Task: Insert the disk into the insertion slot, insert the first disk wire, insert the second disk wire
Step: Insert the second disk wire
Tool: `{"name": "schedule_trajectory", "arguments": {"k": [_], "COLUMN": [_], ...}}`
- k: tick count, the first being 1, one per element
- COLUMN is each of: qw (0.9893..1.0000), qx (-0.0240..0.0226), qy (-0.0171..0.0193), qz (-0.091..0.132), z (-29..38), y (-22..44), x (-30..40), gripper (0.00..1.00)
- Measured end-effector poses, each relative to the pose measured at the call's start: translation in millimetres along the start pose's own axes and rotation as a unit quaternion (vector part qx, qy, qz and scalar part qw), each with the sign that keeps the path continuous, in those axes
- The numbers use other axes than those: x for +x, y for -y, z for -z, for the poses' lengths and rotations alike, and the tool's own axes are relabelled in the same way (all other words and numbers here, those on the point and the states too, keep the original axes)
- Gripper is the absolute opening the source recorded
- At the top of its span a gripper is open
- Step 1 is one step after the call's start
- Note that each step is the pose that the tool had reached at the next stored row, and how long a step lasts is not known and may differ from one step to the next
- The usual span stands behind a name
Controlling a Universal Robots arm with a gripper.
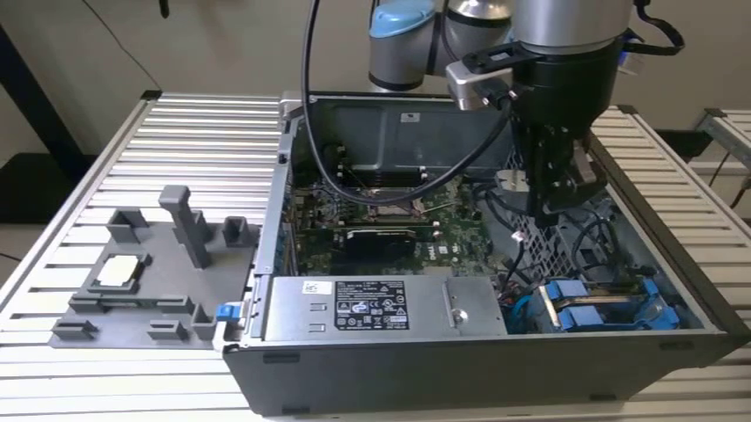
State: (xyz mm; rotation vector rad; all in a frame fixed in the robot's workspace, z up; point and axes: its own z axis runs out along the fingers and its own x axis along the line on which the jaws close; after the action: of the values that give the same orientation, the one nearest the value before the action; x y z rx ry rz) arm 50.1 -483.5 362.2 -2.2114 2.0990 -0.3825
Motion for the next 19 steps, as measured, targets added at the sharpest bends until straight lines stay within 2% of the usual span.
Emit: {"name": "schedule_trajectory", "arguments": {"k": [10,12,13,19], "qw": [1.0000,1.0000,1.0000,1.0000], "qx": [0.0001,0.0001,0.0002,0.0002], "qy": [0.0003,0.0003,0.0003,0.0003], "qz": [0.001,0.001,0.001,0.002], "z": [-0.3,-0.3,-0.3,-0.3], "y": [1.5,1.5,1.5,1.5], "x": [-0.5,-0.5,-0.5,-0.5], "gripper": [0.27,0.24,0.17,0.16]}}
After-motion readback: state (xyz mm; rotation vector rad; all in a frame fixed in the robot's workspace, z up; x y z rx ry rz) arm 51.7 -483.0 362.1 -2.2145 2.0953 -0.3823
